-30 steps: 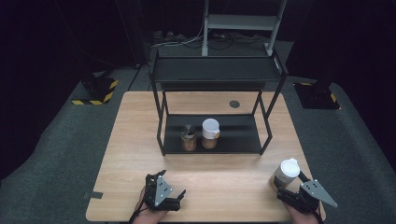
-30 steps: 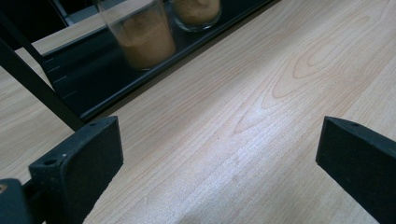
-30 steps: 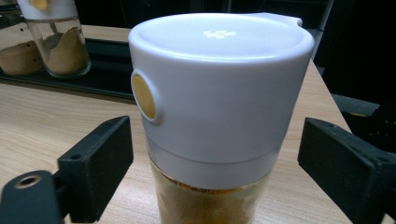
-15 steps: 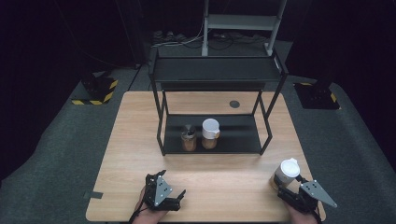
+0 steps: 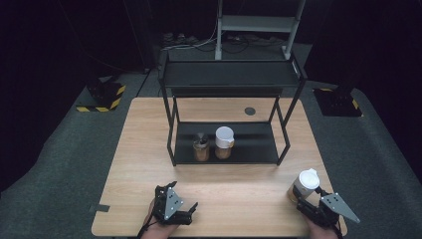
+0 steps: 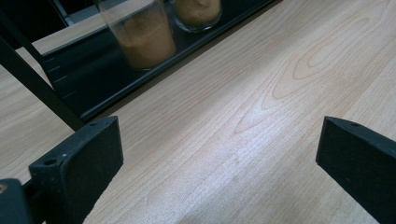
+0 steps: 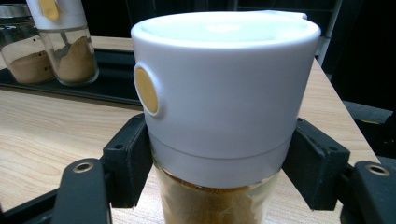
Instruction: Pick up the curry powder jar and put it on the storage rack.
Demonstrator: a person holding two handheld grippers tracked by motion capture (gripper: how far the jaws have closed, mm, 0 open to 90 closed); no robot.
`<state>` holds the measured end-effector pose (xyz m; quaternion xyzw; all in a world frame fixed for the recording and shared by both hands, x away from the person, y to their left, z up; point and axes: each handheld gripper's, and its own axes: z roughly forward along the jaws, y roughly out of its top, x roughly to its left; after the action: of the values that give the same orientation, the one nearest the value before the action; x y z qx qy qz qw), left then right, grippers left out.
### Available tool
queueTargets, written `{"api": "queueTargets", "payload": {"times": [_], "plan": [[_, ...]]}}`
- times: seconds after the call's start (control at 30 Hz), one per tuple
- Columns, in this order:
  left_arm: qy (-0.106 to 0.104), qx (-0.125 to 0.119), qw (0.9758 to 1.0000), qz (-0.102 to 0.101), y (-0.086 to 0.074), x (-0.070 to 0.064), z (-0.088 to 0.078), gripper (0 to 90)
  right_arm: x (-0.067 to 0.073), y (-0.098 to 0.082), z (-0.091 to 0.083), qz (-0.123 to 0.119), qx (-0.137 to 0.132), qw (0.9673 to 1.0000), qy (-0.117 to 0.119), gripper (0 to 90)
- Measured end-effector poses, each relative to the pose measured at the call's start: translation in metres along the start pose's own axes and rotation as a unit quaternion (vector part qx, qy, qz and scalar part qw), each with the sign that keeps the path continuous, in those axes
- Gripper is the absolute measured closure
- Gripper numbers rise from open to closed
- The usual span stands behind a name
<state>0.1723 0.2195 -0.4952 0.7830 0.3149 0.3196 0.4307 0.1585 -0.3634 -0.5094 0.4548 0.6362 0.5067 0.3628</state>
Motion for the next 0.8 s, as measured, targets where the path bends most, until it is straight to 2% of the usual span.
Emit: {"api": "queueTargets", "payload": {"times": [0.37,0.57,0.8], "plan": [[-0.002,0.000,1.0000,-0.002,0.000,0.001,0.000,0.7,0.000,0.006,0.000,-0.001,0.006,1.0000,0.005,30.0],[-0.003,0.000,1.0000,-0.002,0.000,0.001,0.000,0.8,0.007,0.015,0.001,-0.013,-0.009,0.9998,0.014,30.0],[-0.003,-0.001,1.0000,-0.005,0.000,0.002,0.000,0.8,0.013,0.025,0.006,-0.024,-0.015,0.9992,0.030,30.0]]}}
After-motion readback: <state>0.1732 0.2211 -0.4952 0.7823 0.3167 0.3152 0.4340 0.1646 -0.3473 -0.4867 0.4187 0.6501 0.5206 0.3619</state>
